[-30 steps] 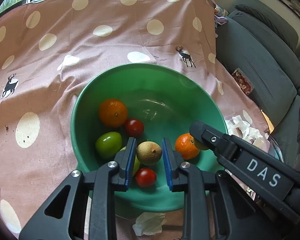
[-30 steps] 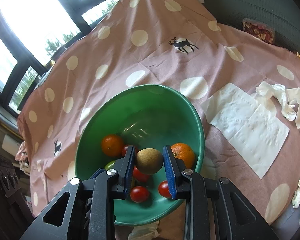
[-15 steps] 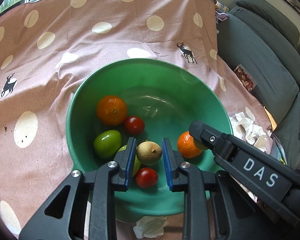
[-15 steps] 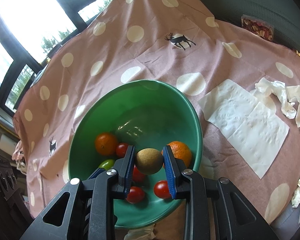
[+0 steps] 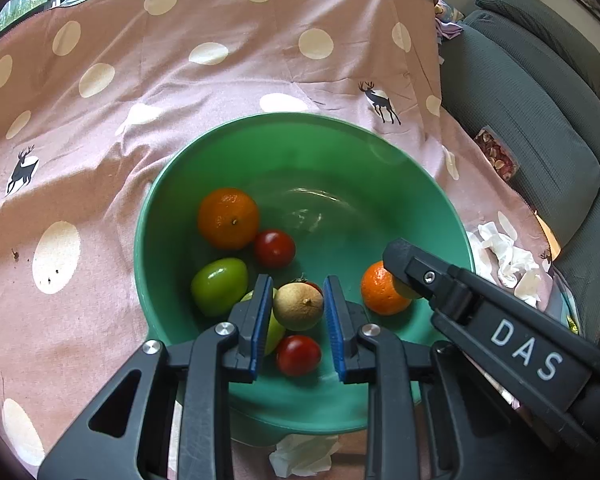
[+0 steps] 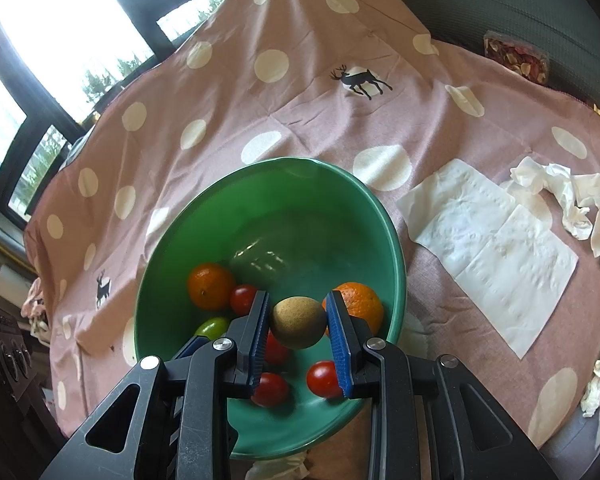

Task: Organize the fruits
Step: 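Lower the tan fruits into the basin and open both tools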

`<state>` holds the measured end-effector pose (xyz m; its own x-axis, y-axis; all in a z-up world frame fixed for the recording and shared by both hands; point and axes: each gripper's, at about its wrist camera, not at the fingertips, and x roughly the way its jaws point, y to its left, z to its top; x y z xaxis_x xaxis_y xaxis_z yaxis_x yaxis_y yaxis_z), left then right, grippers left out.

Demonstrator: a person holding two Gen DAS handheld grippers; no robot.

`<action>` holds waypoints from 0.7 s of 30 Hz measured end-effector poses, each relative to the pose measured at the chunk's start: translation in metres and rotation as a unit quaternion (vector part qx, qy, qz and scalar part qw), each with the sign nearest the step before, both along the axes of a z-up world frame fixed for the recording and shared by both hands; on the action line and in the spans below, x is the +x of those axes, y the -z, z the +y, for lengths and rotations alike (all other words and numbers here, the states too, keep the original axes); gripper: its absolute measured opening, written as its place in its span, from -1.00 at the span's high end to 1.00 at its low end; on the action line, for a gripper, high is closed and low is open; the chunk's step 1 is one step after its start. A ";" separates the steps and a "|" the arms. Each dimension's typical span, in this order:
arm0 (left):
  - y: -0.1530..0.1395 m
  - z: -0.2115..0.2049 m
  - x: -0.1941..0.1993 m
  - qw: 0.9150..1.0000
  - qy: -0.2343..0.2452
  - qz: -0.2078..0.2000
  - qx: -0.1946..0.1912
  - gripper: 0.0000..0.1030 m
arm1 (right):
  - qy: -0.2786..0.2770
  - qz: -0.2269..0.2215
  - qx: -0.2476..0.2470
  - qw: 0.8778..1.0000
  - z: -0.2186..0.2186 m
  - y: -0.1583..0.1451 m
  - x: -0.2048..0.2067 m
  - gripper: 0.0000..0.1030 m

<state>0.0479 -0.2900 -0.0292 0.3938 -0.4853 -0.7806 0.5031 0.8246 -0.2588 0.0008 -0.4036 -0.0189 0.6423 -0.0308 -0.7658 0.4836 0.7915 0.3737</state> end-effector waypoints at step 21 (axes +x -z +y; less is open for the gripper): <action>0.002 0.003 0.000 1.000 -0.011 0.003 0.017 0.48 | -0.002 0.012 -0.020 1.000 0.006 0.000 0.003 0.40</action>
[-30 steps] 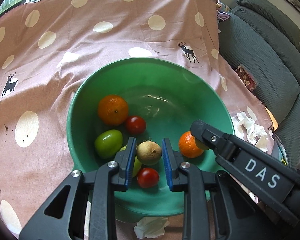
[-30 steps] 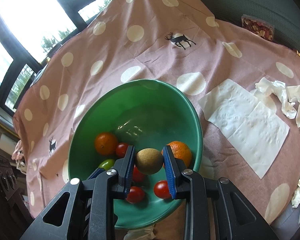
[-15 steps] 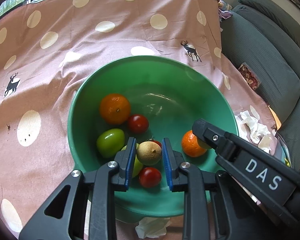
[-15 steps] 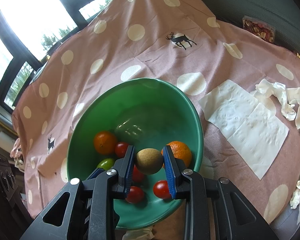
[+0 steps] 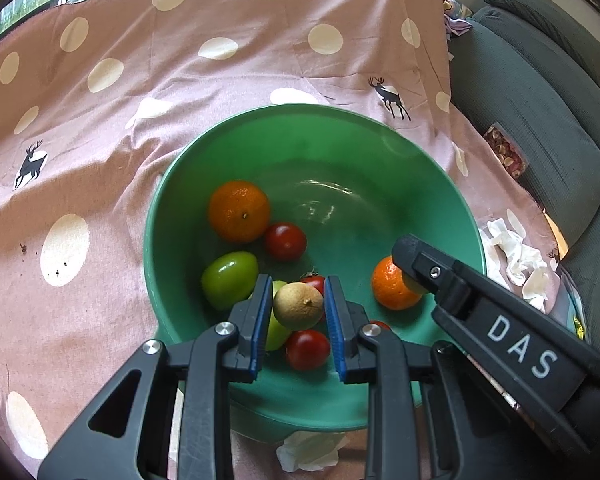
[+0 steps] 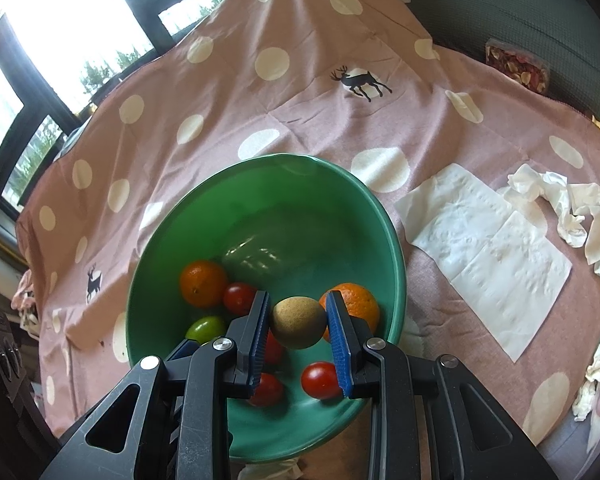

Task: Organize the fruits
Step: 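Lower the tan fruits into the basin and open both tools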

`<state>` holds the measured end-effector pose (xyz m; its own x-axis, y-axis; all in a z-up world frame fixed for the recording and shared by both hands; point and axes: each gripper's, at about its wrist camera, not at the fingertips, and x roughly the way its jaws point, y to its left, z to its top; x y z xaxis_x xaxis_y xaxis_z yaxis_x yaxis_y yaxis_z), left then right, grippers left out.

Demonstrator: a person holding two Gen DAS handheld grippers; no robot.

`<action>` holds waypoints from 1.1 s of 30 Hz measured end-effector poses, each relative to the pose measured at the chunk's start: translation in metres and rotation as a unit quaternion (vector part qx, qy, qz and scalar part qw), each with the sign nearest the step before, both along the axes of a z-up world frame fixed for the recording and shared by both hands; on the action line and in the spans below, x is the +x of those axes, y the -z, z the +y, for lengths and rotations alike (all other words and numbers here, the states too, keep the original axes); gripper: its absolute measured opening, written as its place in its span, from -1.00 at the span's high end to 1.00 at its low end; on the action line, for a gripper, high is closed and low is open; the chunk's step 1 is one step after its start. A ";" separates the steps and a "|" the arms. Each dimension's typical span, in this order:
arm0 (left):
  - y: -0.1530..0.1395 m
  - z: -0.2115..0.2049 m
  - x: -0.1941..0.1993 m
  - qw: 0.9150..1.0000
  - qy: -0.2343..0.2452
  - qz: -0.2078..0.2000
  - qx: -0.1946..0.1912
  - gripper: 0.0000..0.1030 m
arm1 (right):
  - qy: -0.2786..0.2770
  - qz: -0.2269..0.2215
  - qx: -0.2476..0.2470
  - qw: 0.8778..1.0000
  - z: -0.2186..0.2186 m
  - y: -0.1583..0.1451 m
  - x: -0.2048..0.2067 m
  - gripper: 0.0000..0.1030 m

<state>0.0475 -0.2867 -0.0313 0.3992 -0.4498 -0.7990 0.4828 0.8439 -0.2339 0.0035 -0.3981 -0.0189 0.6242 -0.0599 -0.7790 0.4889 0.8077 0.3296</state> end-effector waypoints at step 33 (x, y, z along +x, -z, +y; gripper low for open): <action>-0.003 0.000 -0.002 1.000 0.006 0.009 -0.021 0.19 | -0.004 0.005 0.001 1.000 -0.001 0.000 0.001 0.40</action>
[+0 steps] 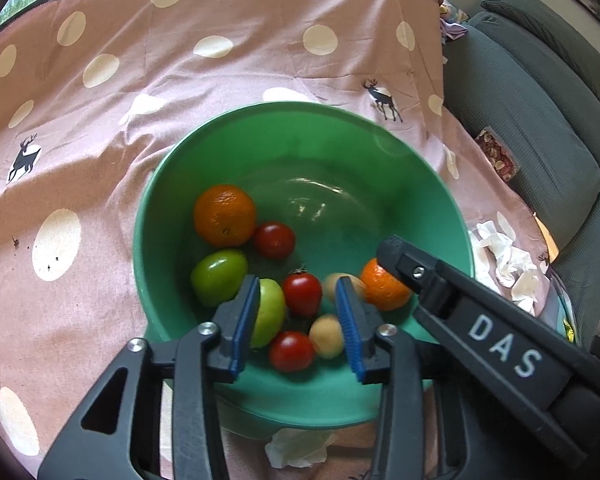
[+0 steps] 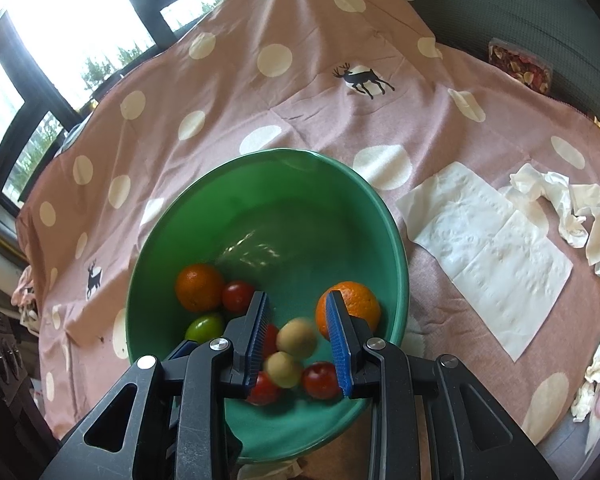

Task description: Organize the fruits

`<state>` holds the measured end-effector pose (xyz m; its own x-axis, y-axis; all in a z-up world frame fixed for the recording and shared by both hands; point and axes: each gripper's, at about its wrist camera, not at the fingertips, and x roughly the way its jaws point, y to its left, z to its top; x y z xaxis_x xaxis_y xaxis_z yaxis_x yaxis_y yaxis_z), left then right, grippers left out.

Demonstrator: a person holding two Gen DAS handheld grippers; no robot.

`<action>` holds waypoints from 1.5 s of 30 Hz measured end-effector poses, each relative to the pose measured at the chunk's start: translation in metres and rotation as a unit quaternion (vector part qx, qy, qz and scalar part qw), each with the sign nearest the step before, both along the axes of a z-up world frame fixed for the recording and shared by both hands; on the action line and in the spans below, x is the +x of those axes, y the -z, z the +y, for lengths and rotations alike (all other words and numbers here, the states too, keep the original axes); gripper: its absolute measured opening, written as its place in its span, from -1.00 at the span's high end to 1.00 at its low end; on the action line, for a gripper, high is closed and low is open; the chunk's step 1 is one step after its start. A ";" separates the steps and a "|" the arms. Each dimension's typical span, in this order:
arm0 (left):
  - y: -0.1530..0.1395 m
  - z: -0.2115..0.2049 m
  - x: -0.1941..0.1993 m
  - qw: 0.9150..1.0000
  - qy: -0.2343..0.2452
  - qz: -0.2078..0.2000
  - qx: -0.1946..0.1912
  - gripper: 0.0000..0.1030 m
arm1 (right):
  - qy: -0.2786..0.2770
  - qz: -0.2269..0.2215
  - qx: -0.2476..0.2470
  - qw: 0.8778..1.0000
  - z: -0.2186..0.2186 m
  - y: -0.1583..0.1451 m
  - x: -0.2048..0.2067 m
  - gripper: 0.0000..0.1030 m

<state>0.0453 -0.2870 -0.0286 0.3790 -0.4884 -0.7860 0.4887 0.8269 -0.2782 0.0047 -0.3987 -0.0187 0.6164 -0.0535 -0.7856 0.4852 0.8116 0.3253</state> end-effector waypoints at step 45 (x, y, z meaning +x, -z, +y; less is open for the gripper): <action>-0.059 0.052 -0.030 0.993 -0.068 -0.092 -0.006 -0.98 | -0.005 -0.095 -0.015 0.995 0.005 -0.042 -0.029 -0.33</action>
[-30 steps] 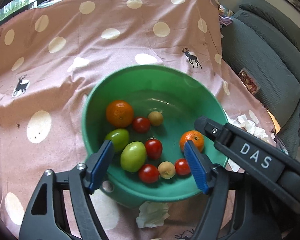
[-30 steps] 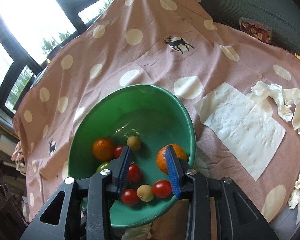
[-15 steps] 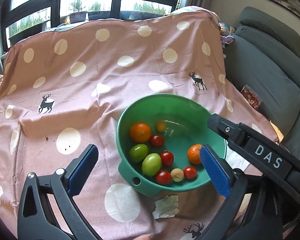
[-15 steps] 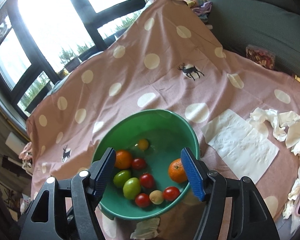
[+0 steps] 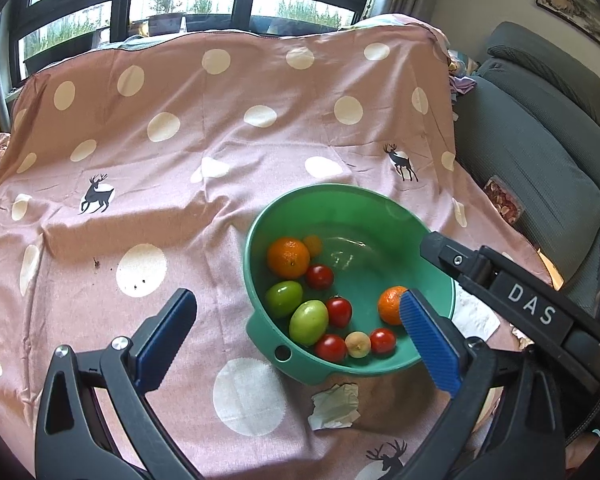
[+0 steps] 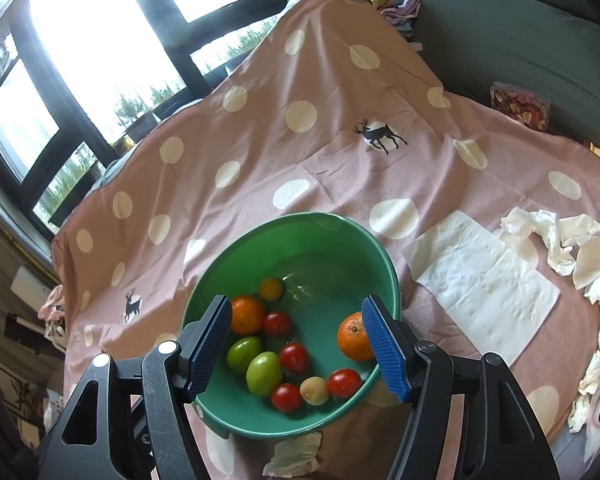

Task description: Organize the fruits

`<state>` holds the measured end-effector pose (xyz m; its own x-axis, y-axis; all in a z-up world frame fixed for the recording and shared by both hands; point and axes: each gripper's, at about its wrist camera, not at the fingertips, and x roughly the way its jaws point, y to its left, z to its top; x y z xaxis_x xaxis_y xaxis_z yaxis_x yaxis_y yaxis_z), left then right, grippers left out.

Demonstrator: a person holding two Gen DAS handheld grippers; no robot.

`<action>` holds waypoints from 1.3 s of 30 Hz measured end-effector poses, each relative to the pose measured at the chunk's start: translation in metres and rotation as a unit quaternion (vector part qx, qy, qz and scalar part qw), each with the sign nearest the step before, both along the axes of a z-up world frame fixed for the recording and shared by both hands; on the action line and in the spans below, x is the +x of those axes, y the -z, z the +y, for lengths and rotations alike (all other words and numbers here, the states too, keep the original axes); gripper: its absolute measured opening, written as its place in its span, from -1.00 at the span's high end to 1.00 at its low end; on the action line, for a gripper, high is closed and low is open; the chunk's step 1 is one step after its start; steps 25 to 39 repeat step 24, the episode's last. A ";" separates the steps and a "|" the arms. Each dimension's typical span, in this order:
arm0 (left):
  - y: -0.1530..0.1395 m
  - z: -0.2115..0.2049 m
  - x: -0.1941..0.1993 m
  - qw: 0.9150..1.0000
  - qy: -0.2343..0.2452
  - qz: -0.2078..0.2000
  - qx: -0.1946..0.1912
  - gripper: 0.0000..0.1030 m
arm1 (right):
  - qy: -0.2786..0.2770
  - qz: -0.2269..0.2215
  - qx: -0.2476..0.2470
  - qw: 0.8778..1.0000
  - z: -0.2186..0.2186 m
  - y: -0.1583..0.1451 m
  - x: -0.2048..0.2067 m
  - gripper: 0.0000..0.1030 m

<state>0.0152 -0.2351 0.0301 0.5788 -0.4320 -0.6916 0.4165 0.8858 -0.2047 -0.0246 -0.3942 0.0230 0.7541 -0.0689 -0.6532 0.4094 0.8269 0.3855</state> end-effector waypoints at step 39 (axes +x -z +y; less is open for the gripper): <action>0.000 0.001 -0.002 1.000 0.002 0.004 0.001 -0.98 | 0.000 0.007 0.005 1.000 -0.001 0.003 0.001 -0.33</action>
